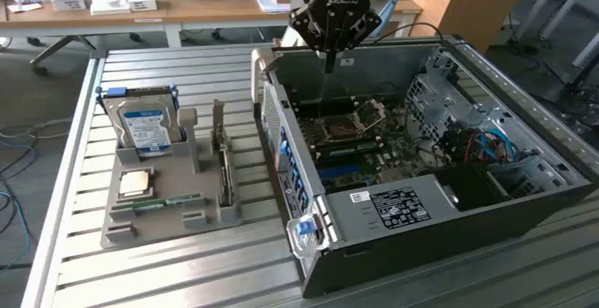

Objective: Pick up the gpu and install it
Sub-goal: 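Reach for the gpu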

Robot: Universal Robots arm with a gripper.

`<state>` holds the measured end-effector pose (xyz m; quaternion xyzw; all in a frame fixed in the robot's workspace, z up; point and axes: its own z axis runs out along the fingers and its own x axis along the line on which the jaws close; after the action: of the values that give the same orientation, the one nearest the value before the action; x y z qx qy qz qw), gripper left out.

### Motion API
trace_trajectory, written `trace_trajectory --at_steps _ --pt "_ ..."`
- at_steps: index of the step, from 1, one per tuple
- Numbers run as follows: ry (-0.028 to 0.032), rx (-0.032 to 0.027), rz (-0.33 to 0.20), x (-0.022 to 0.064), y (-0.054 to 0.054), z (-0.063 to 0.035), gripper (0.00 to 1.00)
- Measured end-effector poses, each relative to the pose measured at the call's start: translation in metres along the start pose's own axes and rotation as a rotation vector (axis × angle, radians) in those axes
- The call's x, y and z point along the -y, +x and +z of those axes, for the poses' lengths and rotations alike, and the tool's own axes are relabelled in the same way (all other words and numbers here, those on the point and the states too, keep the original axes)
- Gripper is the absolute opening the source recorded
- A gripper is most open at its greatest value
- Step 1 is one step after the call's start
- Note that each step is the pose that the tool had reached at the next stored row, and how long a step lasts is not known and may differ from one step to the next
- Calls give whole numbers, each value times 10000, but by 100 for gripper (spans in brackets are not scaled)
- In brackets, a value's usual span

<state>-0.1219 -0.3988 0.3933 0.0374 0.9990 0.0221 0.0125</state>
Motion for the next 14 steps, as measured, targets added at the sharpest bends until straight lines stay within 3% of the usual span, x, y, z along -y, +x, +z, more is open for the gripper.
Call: trace_trajectory --at_steps 14 --pt "0 0 1 0 4 0 11"
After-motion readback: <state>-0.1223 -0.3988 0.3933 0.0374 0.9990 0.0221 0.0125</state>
